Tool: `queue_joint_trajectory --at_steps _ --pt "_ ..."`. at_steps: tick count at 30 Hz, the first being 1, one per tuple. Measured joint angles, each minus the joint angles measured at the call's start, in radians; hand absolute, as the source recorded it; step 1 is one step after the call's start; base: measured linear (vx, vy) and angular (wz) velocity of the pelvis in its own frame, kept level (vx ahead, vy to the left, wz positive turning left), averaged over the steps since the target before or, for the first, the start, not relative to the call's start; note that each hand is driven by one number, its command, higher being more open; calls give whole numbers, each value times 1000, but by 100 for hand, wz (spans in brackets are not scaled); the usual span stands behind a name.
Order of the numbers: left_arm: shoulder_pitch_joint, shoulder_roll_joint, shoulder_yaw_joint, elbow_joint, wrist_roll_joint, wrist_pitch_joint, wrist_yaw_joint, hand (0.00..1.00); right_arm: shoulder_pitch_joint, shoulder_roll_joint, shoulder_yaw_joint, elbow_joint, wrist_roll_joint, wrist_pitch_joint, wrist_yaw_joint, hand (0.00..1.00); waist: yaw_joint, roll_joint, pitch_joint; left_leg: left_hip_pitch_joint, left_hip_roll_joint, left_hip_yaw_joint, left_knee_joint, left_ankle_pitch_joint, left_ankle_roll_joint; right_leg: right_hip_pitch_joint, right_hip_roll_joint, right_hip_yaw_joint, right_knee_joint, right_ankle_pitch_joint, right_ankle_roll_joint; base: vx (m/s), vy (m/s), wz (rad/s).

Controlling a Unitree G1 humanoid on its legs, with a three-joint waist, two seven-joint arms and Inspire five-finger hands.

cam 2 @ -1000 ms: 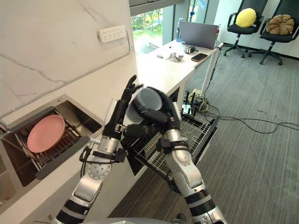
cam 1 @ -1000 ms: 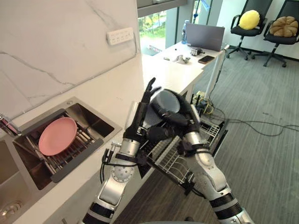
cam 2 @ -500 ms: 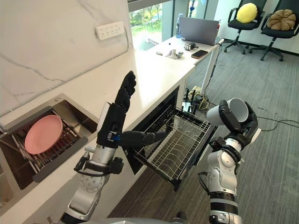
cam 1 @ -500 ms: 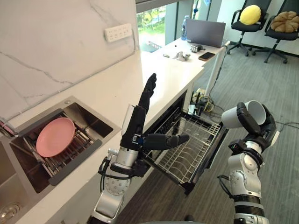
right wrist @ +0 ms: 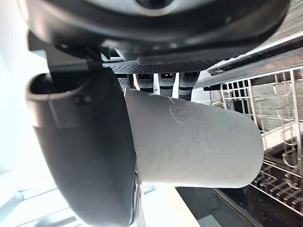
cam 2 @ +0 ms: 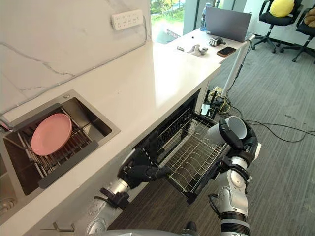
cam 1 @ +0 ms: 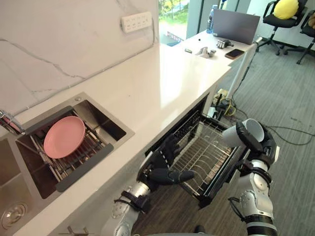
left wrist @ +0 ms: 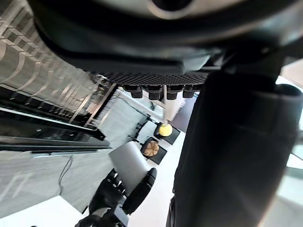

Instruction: Walk over to the sink, pick up the cup, carry it to the dishwasher, place the cup inside the dishwasher, then close the dishwasher door

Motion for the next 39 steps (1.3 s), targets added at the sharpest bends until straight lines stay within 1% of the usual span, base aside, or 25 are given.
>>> queue_joint_trajectory --at_steps 3,5,6,8,11,15,17,18,19,20,22,23,28,30,31,34,36,38,39 --pt "5 1 1 83 14 0 1 100 -1 -2 13 43 0 18 37 0 1 0 0 -11 -2 -13 4 2 2 0 -4 -2 0 0 0 -34 0 13" --pt "7 17 5 152 106 -8 11 100 -3 -11 31 87 -1 45 99 0 2 1 0 -13 -4 -20 5 6 2 0 -6 -5 0 -1 1 -41 -6 9" --pt "9 22 5 169 137 -9 16 100 -4 -17 45 100 -3 51 113 0 2 1 0 -13 -4 -21 4 7 2 0 -6 -7 0 -1 1 -47 -11 3" --pt "16 42 7 233 284 -11 67 100 -5 -40 99 149 -13 80 170 0 1 1 0 -16 -6 -26 3 13 3 0 -8 -16 0 -3 3 -66 -13 6" --pt "19 52 23 316 390 -11 138 100 -9 -52 137 209 -48 95 208 0 2 0 0 -30 -15 -53 -1 27 5 2 -16 -40 0 -9 7 -90 -10 25" --pt "50 50 119 446 474 -1 224 100 -38 -70 174 307 -110 113 252 0 4 2 1 -53 -19 -98 -7 49 8 5 -16 -82 0 -10 5 -85 -13 31" --pt "64 51 152 477 496 -2 250 100 -48 -82 174 333 -131 115 264 0 7 3 3 -63 -20 -117 -6 56 9 9 -16 -101 0 -11 4 -64 -10 35" --pt "74 51 180 496 514 -12 276 100 -62 -100 174 366 -141 115 274 0 16 3 6 -73 -21 -136 -5 62 10 11 -16 -120 0 -12 3 -65 -9 33" --pt "75 50 189 501 514 -16 284 100 -69 -110 174 380 -155 115 278 0 22 3 10 -75 -21 -143 -4 64 10 13 -16 -127 0 -12 3 -77 -10 39" --pt "77 49 207 511 514 -25 292 100 -86 -129 174 407 -169 117 282 0 30 5 26 -78 -21 -159 1 67 10 23 -16 -142 0 -14 1 -73 -6 36" --pt "84 46 229 533 522 -47 305 100 -108 -148 174 438 -191 125 284 0 34 11 29 -94 -21 -179 6 72 11 25 -16 -164 0 -15 0 -64 -6 35" --pt "86 41 249 551 530 -59 310 100 -131 -159 174 471 -211 128 286 0 37 16 34 -100 -21 -190 9 75 10 27 -15 -175 0 -16 -1 -30 -6 22" --pt "80 21 300 638 530 -72 336 100 -202 -214 168 605 -284 141 286 0 51 47 63 -108 -23 -241 21 86 7 60 -13 -229 0 -24 -1 -30 -10 32" --pt "76 8 309 641 525 -75 337 100 -206 -235 163 621 -310 152 288 0 56 59 74 -116 -26 -265 17 96 8 66 -14 -253 8 -30 -1 -31 -10 40" --pt "74 2 309 642 521 -75 338 100 -210 -240 153 636 -324 155 291 0 56 67 85 -112 -27 -279 10 104 6 74 -15 -271 17 -39 0 -38 -8 40" --pt "72 -22 327 654 514 -75 342 100 -210 -242 116 679 -362 158 309 0 57 91 97 -96 -31 -307 -44 140 6 79 -24 -304 52 -66 3 -40 -12 35" --pt "72 -30 327 658 511 -75 342 100 -210 -242 95 701 -386 159 318 0 55 104 103 -89 -34 -322 -64 154 6 81 -29 -321 70 -81 6 -23 -10 27" --pt "71 -43 327 662 509 -74 343 100 -210 -249 91 733 -426 164 327 0 54 125 112 -79 -36 -339 -88 172 7 84 -37 -339 99 -102 15 -21 -9 29" --pt "71 -45 327 663 510 -74 342 100 -209 -250 91 737 -437 166 329 100 54 129 113 -79 -37 -344 -91 174 8 84 -40 -345 106 -107 17 -15 -6 24"
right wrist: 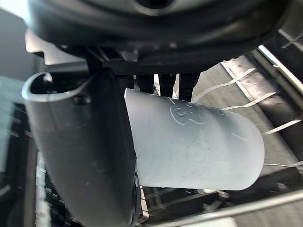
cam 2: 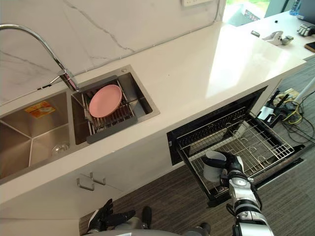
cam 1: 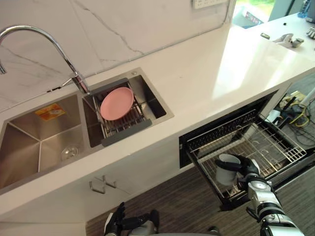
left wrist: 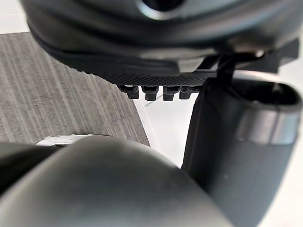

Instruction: Walk over to the sink, pick up the cup, carry it to the dishwasher, place the cup inside the dishwasher, then close the dishwasher door

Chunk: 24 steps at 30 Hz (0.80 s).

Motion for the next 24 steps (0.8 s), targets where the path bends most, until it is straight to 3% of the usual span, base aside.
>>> queue_joint_trajectory --at_steps 4,8,14,19,24 --pt "-3 -6 0 8 0 3 -13 100 2 -1 1 17 -52 6 28 100 0 28 0 11 -3 -9 -22 18 1 4 -16 -25 47 -36 5 -7 -7 23" --pt "-3 -5 -1 9 2 28 -48 100 51 -18 -21 17 -76 6 26 100 -28 43 -4 12 -27 153 -49 65 46 47 -54 -126 86 -76 21 -17 69 71" --pt "-3 -3 -1 12 3 39 -79 100 58 10 -49 -9 -65 -31 -54 100 -27 57 -10 15 -19 163 -48 68 45 58 -36 -132 74 -78 21 -23 12 8" --pt "-11 -2 7 32 0 42 -78 100 138 76 -149 -192 39 -47 -175 100 -34 54 -10 32 8 219 -49 50 17 39 -14 -65 64 -74 11 -23 -22 -32" --pt "-15 -3 46 63 1 51 -77 100 224 187 -243 -403 128 -136 -232 100 -55 23 -26 56 43 286 -49 30 -37 24 11 -5 62 -70 -6 1 -65 -38"
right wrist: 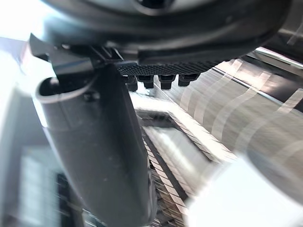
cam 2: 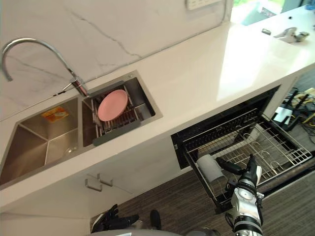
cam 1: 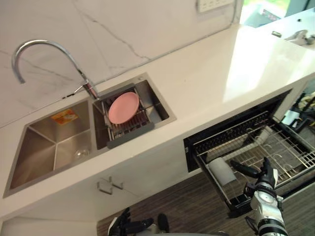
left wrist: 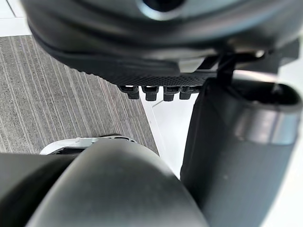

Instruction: Walk over to the sink, pick up the cup, carry it to the dishwasher, place the cup inside the dishwasher, then close the dishwasher door

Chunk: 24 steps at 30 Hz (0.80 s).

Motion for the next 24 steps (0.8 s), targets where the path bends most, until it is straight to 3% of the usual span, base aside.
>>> queue_joint_trajectory --at_steps 5,9,17,21,24 --pt "-3 -2 48 35 0 0 3 100 71 84 -53 -212 156 -69 29 100 -8 -51 -31 13 23 54 0 -12 -30 -21 19 48 -4 -6 -10 34 -64 -31" --pt "-14 -11 74 65 3 11 17 100 108 140 -72 -388 252 -149 77 100 -24 -69 -43 24 25 87 -1 -16 -30 -23 22 73 -10 -7 -11 18 -18 -20" --pt "-49 -9 130 128 19 34 21 100 140 188 -43 -670 453 -213 274 100 -28 -94 -63 34 20 145 -6 -43 12 -39 18 113 -16 2 -3 12 7 -14" --pt "-53 -1 127 131 -4 50 20 100 138 185 35 -760 514 -216 401 100 -23 -105 -70 28 -5 137 -7 -57 28 -43 -10 105 -3 6 5 29 32 7" --pt "-59 1 115 134 -26 76 20 100 135 182 73 -776 515 -229 422 100 -22 -106 -73 12 -20 103 -8 -68 39 -59 -41 82 56 6 5 34 65 38"
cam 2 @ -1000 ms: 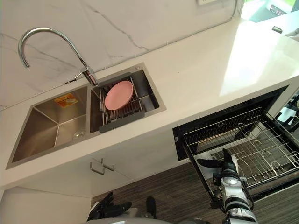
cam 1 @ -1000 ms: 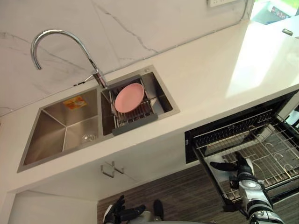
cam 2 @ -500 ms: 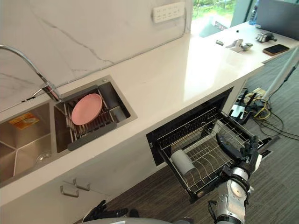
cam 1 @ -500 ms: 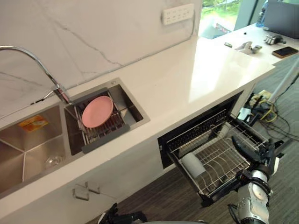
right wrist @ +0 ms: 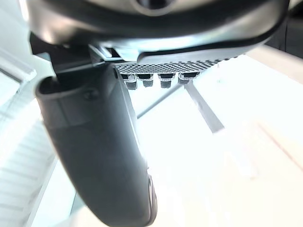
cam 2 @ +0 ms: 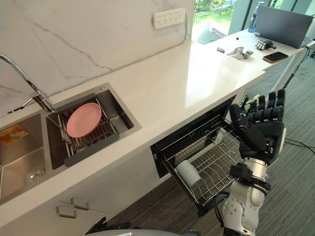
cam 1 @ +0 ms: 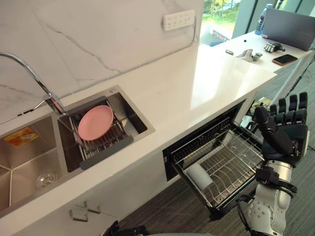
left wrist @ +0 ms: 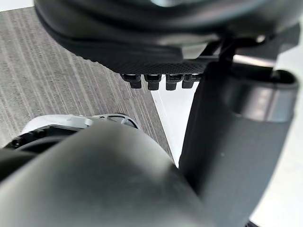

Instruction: Walk over to the sink, pick up the cup, carry it to the dishwasher, place the cup inside the dishwasher, then close the dishwasher door

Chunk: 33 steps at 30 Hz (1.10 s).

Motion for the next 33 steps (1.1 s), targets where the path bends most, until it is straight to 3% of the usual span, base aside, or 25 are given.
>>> queue_joint_trajectory --at_steps 2,3,4,6,7,8,9,10,11,12,13,15,16,17,21,23,24,29,33 --pt "-13 7 -12 9 -39 27 0 100 0 0 11 1 1 -2 -4 100 5 -1 0 -4 -8 -39 0 -5 16 -21 -33 -7 101 0 -1 58 112 67" --pt "-17 14 -14 9 -52 42 0 100 -1 1 25 1 1 -4 -11 100 15 -12 -4 -8 -19 -69 0 -1 30 -58 -82 -4 225 4 -11 68 116 56" --pt "-19 18 -17 8 -52 45 1 100 -1 1 29 1 1 -5 -12 100 20 -17 -5 -8 -24 -78 0 0 35 -71 -98 -1 266 9 -23 92 140 70" --pt "-31 39 -31 6 -49 61 21 100 -16 1 58 5 1 -5 -28 100 29 -43 -3 -9 -40 -132 3 4 63 -134 -147 60 428 76 -125 93 120 65" --pt "-33 44 -31 4 -49 66 29 100 -23 1 66 11 0 -5 -30 100 29 -51 -2 -5 -43 -153 6 3 71 -145 -146 97 452 96 -148 121 106 76" --pt "-41 59 -35 3 -48 76 46 100 -34 2 74 24 0 -5 -31 100 25 -65 -5 -4 -46 -198 6 2 83 -170 -121 192 486 74 -126 99 54 74" --pt "-51 66 -37 4 -44 84 52 100 -34 1 74 30 0 -5 -31 100 23 -68 -1 -9 -43 -222 7 0 91 -174 -83 240 483 6 -88 91 17 112" --pt "-71 75 -38 4 -25 100 55 100 -34 1 71 31 0 -5 -37 100 20 -82 1 -18 -34 -278 7 -1 99 -175 -2 302 449 -93 -72 49 -28 123" --pt "-83 83 -39 4 -5 114 56 100 -36 0 70 28 1 -5 -41 100 19 -96 7 -18 -33 -321 7 -5 96 -181 58 326 410 -138 -73 41 -33 119" --pt "-85 87 -40 5 7 119 57 100 -37 0 70 28 1 -5 -41 100 19 -99 6 -18 -34 -339 7 -5 96 -187 78 338 390 -146 -73 42 -43 103" --pt "-83 89 -49 7 27 123 58 100 -36 -1 70 24 2 -5 -41 100 19 -102 4 -19 -39 -367 7 -6 95 -201 105 362 355 -149 -71 30 -48 90" --pt "-76 93 -54 7 54 117 56 100 -34 -2 69 20 31 -5 -42 100 19 -113 -1 -18 -58 -394 6 -9 90 -203 106 368 265 -127 -69 43 -75 81" --pt "-73 105 -54 4 76 108 47 100 -34 -2 68 20 44 -5 -43 100 19 -136 -15 -21 -79 -390 2 -14 84 -187 95 366 177 -32 -69 87 -153 62" --pt "-72 107 -54 9 90 104 45 100 -37 -10 66 21 66 -5 -43 100 24 -152 -26 -19 -83 -360 2 -20 75 -140 86 351 99 -47 -49 102 -166 50" --pt "-66 89 -57 9 91 90 43 100 -45 -32 45 26 81 -5 -55 100 17 -113 -23 -11 -32 -254 2 -10 37 -91 122 321 16 -47 -53 116 -159 16" --pt "-64 91 -67 8 110 83 40 100 -46 -32 43 25 96 -5 -57 100 12 -114 -23 -1 -30 -245 2 -12 33 -74 124 319 7 -46 -53 93 -58 3" --pt "-49 112 -108 7 116 73 21 100 -31 -27 95 62 96 43 3 100 -26 -120 -46 -1 -41 -176 -1 -9 39 -41 124 342 -93 15 -48 43 -17 0" --pt "-50 112 -108 7 114 75 21 100 -31 -27 97 62 96 43 3 100 -25 -120 -46 -1 -41 -177 -1 -9 39 -41 124 342 -92 15 -48 0 0 0" --pt "-52 120 -108 11 30 125 22 100 -25 -36 139 87 98 43 0 100 -24 -121 -46 -11 -42 -186 -1 -6 38 -46 123 329 -90 15 -48 0 0 5"
